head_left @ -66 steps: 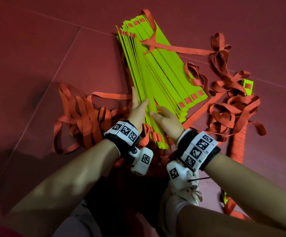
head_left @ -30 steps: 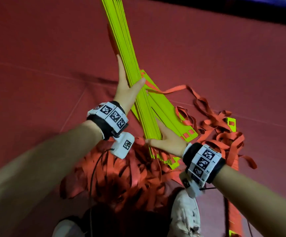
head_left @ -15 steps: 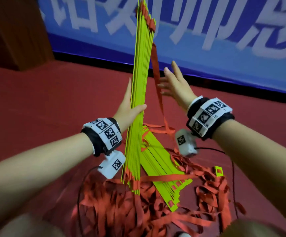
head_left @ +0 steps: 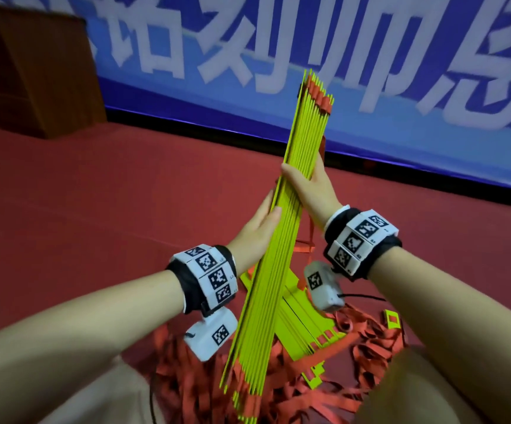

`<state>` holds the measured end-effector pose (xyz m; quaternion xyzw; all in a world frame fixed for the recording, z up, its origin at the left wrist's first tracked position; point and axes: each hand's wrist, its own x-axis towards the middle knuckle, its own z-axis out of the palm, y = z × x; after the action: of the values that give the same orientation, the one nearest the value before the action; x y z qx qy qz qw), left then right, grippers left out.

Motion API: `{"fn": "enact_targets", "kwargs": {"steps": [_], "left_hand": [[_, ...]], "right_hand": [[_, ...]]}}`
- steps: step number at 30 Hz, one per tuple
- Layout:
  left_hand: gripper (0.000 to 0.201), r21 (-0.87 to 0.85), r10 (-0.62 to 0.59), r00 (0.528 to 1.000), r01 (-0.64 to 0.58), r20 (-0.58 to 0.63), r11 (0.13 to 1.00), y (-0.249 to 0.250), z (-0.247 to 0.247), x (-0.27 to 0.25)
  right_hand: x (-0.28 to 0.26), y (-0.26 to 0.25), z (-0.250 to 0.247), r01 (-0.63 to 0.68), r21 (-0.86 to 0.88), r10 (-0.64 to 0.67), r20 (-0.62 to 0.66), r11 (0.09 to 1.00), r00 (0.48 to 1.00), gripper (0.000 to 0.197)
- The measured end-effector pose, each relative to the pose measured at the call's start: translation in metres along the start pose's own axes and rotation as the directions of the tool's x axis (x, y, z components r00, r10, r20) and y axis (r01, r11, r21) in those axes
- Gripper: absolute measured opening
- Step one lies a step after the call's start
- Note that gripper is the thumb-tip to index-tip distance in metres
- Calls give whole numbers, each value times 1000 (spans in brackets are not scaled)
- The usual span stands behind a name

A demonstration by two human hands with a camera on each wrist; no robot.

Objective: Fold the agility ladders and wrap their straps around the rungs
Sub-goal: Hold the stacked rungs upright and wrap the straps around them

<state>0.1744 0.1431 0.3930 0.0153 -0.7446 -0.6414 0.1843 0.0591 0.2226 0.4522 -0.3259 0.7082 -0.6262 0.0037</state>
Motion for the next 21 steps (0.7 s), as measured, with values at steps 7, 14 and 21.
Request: {"fn": "enact_targets", "kwargs": {"steps": [7,14,21], "left_hand": [[47,-226,-120,990,101,-69,969,-22,7,6],[25,-192,-70,975,28,-212,981,-23,3,16],[35,-78,-44,952,21,-302,997,-20,-14,28]], "right_hand": [[-7,18,1,10,-3,-10,24,1000,1000,59],[5,33,1,27,35,-26,-16,999,1000,53],[18,39,1,30,91,-23,-82,995,996,44]]}}
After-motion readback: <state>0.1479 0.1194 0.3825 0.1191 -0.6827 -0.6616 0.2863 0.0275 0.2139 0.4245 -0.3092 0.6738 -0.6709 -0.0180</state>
